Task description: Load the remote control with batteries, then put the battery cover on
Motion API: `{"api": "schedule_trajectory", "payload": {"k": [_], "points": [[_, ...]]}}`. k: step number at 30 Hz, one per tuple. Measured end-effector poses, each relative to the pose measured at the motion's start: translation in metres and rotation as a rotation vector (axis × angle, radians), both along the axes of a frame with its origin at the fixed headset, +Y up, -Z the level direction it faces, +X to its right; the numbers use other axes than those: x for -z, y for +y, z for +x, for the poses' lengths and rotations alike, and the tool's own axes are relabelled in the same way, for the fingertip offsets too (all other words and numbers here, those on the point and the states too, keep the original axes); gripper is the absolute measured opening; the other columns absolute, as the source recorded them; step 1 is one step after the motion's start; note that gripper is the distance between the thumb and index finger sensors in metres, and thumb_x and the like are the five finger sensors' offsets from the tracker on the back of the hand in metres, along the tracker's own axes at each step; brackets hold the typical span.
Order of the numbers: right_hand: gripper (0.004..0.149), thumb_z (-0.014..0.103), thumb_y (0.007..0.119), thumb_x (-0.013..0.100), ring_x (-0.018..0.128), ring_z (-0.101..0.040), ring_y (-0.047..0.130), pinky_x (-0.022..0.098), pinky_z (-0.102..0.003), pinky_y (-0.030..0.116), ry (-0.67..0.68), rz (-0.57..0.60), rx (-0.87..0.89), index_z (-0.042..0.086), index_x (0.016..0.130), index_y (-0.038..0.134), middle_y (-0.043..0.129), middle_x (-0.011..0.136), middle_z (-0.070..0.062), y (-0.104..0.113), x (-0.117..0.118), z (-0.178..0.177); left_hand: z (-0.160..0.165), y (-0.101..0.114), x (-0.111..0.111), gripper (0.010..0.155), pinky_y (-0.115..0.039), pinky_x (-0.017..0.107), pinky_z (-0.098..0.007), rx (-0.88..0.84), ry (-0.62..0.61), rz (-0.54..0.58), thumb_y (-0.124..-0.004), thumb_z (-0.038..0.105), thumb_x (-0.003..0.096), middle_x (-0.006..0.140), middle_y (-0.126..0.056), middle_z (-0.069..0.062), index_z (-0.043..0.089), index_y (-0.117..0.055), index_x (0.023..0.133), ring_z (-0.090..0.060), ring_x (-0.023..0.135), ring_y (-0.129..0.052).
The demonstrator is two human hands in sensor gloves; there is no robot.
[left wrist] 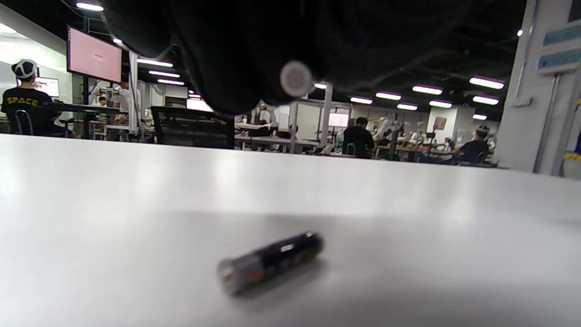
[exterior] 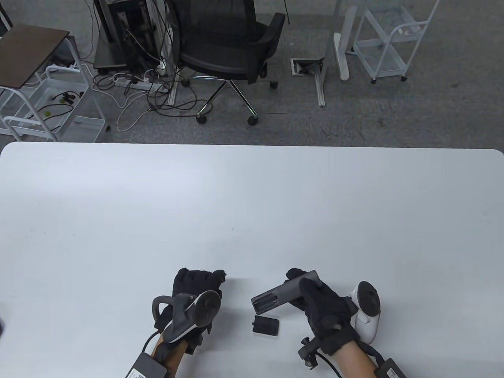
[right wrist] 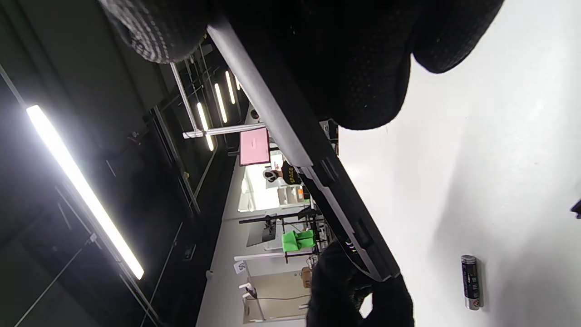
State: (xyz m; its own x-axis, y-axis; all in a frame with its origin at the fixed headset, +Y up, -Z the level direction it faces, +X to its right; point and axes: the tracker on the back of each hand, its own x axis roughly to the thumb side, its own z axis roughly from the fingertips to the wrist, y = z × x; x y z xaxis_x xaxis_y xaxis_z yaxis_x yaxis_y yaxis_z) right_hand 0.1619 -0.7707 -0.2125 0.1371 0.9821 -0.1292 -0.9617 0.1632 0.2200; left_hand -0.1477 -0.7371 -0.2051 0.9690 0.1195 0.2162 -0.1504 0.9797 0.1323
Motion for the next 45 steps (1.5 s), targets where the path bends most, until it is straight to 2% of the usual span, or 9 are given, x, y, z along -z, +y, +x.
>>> {"api": "schedule_trajectory", "payload": {"k": [11, 28, 45], "points": [[0.063, 0.047, 0.074, 0.049, 0.070, -0.043, 0.094, 0.061, -0.066, 0.064, 0.049, -0.033, -0.034, 0.006, 0.097, 0.073, 0.091, 0.085, -0.019, -0.007, 0.002, -0.009, 0.009, 0.018, -0.022, 0.052, -0.068, 0.081, -0.055, -0.247, -0.130, 0.048, -0.087, 0.045, 0.0449, 0.085, -0.097, 0.008, 0.035, -0.074, 0.094, -0.022, 0.086, -0.095], [0.063, 0.047, 0.074, 0.050, 0.070, -0.044, 0.094, 0.062, -0.066, 0.064, 0.163, -0.095, -0.078, 0.005, 0.097, 0.073, 0.091, 0.085, -0.020, -0.016, 0.002, -0.024, 0.024, 0.027, -0.039, 0.053, -0.067, 0.082, -0.055, -0.350, -0.275, 0.061, -0.088, 0.047, 0.0442, 0.085, -0.096, 0.009, 0.035, -0.073, 0.094, -0.021, 0.088, -0.094], [0.064, 0.047, 0.074, 0.050, 0.067, -0.042, 0.096, 0.061, -0.064, 0.067, 0.217, -0.114, -0.064, 0.004, 0.097, 0.073, 0.093, 0.083, -0.020, -0.017, -0.001, -0.030, 0.039, 0.025, -0.046, 0.053, -0.067, 0.082, -0.055, -0.317, -0.327, 0.069, -0.088, 0.047, 0.0443, 0.085, -0.096, 0.010, 0.036, -0.073, 0.093, -0.020, 0.089, -0.094]]}}
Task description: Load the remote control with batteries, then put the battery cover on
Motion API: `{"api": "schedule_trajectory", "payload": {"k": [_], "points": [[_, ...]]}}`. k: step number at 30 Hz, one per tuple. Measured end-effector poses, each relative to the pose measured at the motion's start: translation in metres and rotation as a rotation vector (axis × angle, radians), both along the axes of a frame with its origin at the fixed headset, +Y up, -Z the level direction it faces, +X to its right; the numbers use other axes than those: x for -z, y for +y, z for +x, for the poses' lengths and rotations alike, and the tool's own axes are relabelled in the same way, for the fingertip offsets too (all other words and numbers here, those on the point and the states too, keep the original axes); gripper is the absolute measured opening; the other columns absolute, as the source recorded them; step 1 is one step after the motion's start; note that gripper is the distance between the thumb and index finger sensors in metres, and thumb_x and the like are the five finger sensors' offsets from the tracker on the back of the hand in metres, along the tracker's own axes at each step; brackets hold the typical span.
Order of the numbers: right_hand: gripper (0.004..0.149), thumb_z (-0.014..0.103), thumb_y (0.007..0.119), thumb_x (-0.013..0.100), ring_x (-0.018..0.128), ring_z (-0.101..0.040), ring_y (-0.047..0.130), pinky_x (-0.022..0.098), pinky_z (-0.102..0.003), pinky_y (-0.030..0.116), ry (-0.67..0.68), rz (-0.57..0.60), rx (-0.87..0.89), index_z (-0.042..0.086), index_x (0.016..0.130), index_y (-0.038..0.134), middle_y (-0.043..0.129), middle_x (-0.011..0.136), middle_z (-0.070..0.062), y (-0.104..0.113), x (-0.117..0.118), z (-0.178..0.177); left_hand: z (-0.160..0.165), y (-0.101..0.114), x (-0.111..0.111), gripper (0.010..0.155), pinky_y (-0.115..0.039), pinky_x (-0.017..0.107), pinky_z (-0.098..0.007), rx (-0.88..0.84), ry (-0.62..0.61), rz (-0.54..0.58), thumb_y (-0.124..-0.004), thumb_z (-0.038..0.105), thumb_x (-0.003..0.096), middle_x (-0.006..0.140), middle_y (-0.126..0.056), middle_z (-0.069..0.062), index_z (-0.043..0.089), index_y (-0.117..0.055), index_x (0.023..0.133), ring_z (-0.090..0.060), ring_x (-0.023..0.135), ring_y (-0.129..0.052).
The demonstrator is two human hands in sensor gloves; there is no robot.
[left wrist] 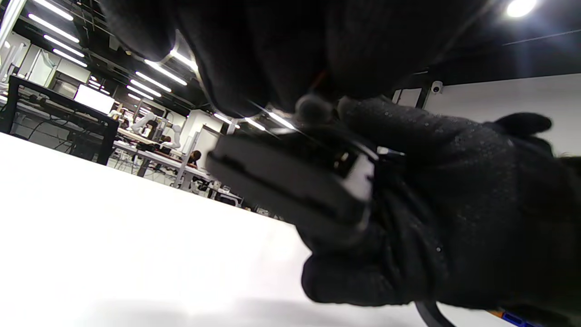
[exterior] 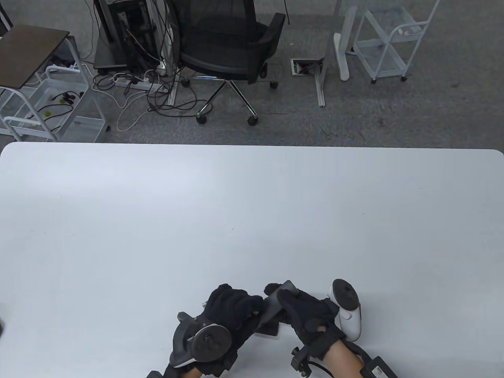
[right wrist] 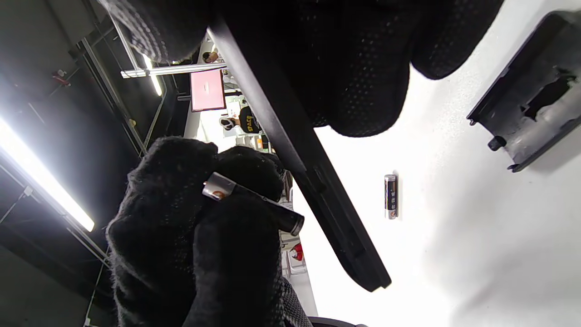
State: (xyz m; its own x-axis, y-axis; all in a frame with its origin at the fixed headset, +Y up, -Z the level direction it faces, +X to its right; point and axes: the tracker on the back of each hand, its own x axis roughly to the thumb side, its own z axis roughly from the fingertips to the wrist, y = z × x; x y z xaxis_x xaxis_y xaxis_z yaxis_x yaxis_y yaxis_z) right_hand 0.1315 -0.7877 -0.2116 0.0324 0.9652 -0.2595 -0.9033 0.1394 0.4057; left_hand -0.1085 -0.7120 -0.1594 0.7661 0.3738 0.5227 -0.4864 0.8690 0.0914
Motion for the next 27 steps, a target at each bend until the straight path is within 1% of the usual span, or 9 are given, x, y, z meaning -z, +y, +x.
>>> {"api": "schedule_trajectory", "payload": {"k": [15, 27], "points": [[0.064, 0.048, 0.073, 0.050, 0.063, -0.040, 0.100, 0.059, -0.062, 0.070, -0.032, 0.000, -0.012, 0.002, 0.095, 0.075, 0.097, 0.078, -0.020, 0.0002, -0.0003, 0.0018, 0.0050, -0.0014, -0.0013, 0.051, -0.066, 0.082, -0.056, 0.059, -0.019, 0.009, -0.089, 0.045, 0.0439, 0.087, -0.094, 0.011, 0.038, -0.075, 0.092, -0.021, 0.091, -0.091], [0.065, 0.048, 0.073, 0.050, 0.060, -0.040, 0.100, 0.057, -0.062, 0.071, -0.063, 0.005, -0.028, 0.001, 0.094, 0.076, 0.097, 0.077, -0.021, 0.0001, -0.0001, 0.0060, 0.0063, -0.0019, -0.0015, 0.045, -0.065, 0.082, -0.057, 0.099, -0.013, 0.009, -0.089, 0.045, 0.0439, 0.089, -0.092, 0.011, 0.042, -0.081, 0.088, -0.022, 0.094, -0.089]]}}
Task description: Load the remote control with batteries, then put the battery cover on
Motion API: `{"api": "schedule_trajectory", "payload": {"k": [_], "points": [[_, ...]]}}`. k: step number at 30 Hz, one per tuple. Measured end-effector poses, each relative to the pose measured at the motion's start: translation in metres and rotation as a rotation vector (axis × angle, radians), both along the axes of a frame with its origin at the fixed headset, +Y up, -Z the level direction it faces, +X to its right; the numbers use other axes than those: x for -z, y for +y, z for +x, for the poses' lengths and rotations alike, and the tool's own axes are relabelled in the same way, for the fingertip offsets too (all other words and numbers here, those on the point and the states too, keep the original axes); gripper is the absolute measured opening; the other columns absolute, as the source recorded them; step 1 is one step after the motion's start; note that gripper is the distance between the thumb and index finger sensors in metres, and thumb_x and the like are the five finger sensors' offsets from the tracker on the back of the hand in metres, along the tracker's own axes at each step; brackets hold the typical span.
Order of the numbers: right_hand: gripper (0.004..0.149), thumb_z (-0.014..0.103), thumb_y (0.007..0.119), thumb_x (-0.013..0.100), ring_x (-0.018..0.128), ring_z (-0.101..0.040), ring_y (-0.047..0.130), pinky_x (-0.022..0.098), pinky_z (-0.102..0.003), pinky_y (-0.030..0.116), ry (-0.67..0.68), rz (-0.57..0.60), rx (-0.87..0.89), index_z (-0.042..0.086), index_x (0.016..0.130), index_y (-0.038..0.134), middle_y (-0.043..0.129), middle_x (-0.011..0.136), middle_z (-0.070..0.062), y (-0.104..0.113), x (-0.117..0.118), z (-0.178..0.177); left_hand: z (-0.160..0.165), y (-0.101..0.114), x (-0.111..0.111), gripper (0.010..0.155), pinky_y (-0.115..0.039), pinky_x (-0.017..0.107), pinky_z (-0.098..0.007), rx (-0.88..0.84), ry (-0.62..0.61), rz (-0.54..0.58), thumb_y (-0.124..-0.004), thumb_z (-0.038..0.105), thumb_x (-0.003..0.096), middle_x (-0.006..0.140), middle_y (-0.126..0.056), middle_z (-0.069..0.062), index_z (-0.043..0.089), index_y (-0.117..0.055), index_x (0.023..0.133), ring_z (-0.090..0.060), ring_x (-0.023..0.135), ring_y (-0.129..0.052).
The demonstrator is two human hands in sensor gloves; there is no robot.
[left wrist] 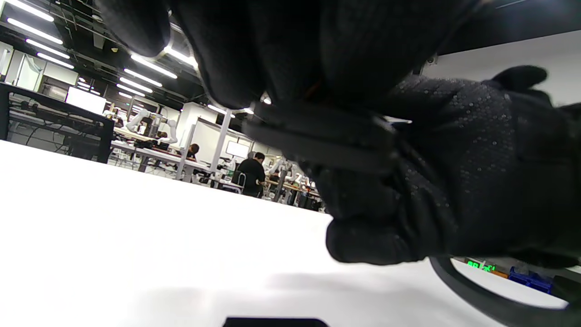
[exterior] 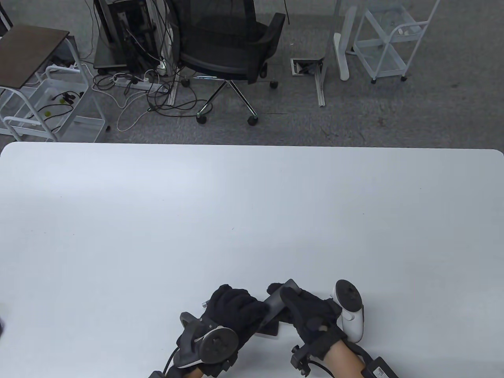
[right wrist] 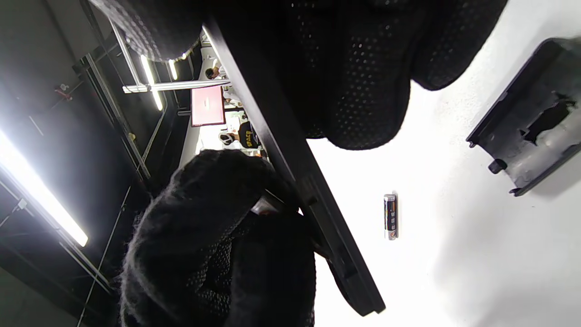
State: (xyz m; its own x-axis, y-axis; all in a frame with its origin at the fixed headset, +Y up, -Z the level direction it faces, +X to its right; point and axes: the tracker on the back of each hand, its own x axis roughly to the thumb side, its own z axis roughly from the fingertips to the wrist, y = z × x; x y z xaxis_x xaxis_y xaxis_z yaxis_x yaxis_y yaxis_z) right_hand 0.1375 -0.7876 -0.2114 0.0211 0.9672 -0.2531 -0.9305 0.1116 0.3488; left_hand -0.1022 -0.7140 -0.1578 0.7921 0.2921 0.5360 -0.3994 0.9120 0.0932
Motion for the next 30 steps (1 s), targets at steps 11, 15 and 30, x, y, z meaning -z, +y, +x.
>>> {"api": "schedule_trajectory", "payload": {"k": [11, 15, 30], "points": [[0.064, 0.048, 0.073, 0.050, 0.059, -0.040, 0.101, 0.057, -0.061, 0.072, -0.008, 0.003, -0.005, 0.001, 0.094, 0.076, 0.098, 0.076, -0.021, 0.0001, 0.0000, 0.0020, 0.0004, -0.0010, 0.0008, 0.045, -0.064, 0.082, -0.058, 0.005, 0.007, -0.017, -0.089, 0.045, 0.0439, 0.091, -0.091, 0.009, 0.042, -0.081, 0.088, -0.024, 0.095, -0.087], [0.064, 0.048, 0.073, 0.050, 0.058, -0.039, 0.101, 0.057, -0.061, 0.072, -0.026, 0.018, -0.012, 0.001, 0.093, 0.077, 0.098, 0.075, -0.020, 0.0007, -0.0003, 0.0037, 0.0004, -0.0012, 0.0010, 0.046, -0.064, 0.082, -0.058, 0.007, 0.009, -0.018, -0.088, 0.045, 0.0438, 0.092, -0.090, 0.009, 0.042, -0.081, 0.089, -0.024, 0.096, -0.087], [0.061, 0.045, 0.074, 0.051, 0.054, -0.039, 0.102, 0.055, -0.059, 0.074, -0.087, 0.036, -0.006, 0.000, 0.091, 0.078, 0.100, 0.071, -0.020, 0.0034, -0.0008, 0.0087, 0.0006, -0.0045, 0.0031, 0.044, -0.061, 0.083, -0.060, -0.025, -0.040, -0.077, -0.083, 0.050, 0.0453, 0.098, -0.088, 0.004, 0.042, -0.082, 0.089, -0.030, 0.100, -0.082]]}}
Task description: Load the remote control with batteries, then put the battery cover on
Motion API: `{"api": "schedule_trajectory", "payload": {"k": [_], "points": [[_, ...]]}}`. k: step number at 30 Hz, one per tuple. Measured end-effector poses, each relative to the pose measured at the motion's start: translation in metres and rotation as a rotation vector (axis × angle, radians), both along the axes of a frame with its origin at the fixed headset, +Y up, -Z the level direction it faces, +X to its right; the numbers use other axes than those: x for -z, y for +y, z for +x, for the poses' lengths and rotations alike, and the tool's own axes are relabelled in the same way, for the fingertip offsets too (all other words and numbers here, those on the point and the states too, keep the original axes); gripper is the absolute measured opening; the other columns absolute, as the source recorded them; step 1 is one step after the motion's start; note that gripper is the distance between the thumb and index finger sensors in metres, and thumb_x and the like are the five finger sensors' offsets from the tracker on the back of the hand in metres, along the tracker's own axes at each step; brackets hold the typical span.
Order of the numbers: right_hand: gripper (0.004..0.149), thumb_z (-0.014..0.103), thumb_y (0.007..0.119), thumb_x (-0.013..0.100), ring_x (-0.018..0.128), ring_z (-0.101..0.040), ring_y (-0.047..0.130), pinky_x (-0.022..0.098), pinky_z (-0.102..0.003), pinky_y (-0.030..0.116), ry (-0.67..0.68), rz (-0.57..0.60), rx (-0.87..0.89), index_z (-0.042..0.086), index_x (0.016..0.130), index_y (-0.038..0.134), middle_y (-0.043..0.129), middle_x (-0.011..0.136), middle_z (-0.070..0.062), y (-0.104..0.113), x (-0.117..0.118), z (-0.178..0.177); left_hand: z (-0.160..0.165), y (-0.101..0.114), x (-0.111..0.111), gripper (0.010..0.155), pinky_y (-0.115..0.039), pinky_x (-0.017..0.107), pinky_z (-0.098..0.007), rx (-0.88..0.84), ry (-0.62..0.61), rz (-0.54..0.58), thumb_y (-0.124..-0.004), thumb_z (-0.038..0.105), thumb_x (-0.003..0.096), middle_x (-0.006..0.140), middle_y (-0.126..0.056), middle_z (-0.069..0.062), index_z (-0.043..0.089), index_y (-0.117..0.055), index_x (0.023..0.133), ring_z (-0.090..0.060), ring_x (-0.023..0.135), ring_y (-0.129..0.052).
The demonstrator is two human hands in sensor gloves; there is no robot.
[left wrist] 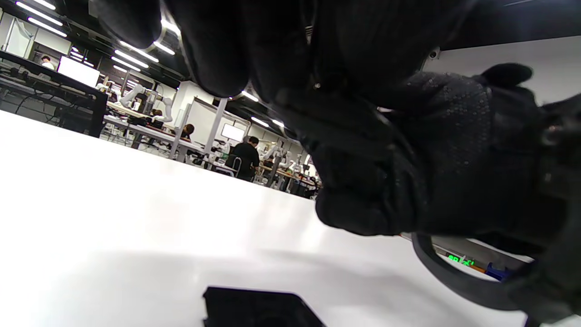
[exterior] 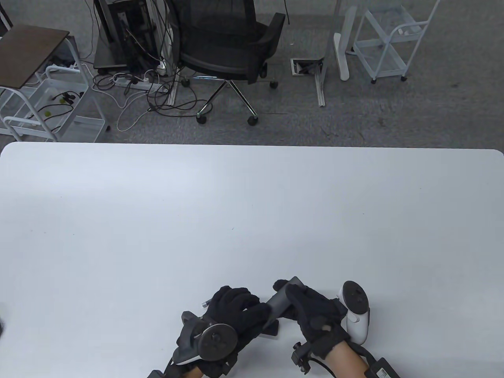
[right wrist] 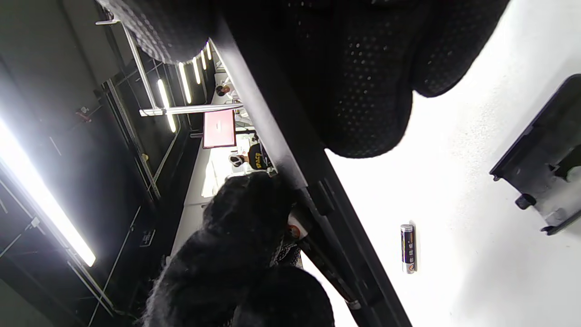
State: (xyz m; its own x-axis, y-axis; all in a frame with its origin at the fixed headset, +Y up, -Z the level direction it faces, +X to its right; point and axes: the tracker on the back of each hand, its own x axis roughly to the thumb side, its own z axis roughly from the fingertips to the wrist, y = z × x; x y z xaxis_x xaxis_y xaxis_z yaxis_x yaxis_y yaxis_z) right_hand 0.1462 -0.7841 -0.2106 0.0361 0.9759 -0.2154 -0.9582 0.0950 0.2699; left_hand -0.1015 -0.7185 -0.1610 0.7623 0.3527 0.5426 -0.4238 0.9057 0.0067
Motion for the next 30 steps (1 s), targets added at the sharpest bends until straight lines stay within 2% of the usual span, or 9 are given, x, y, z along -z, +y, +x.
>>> {"api": "schedule_trajectory", "payload": {"k": [21, 27, 30], "points": [[0.060, 0.045, 0.074, 0.050, 0.041, -0.035, 0.106, 0.049, -0.053, 0.081, -0.062, -0.027, -0.004, -0.001, 0.088, 0.080, 0.102, 0.065, -0.021, -0.001, -0.001, 0.006, 0.005, -0.001, -0.002, 0.045, -0.060, 0.082, -0.062, 0.053, -0.013, -0.014, -0.084, 0.051, 0.0442, 0.101, -0.087, 0.001, 0.038, -0.085, 0.088, -0.033, 0.103, -0.079], [0.061, 0.046, 0.072, 0.051, 0.048, -0.036, 0.105, 0.053, -0.055, 0.078, 0.009, -0.031, 0.068, 0.001, 0.092, 0.077, 0.099, 0.071, -0.020, -0.002, 0.004, 0.008, -0.003, -0.003, -0.001, 0.055, -0.059, 0.084, -0.061, -0.008, -0.033, 0.020, -0.079, 0.055, 0.0437, 0.103, -0.084, 0.003, 0.042, -0.075, 0.097, -0.031, 0.103, -0.078], [0.061, 0.046, 0.073, 0.051, 0.048, -0.036, 0.104, 0.053, -0.056, 0.077, -0.003, -0.021, 0.059, 0.001, 0.092, 0.077, 0.099, 0.071, -0.020, -0.002, 0.004, 0.009, -0.009, -0.002, 0.002, 0.059, -0.059, 0.083, -0.061, -0.019, -0.001, 0.028, -0.078, 0.056, 0.0434, 0.103, -0.083, 0.003, 0.038, -0.073, 0.099, -0.031, 0.103, -0.078]]}}
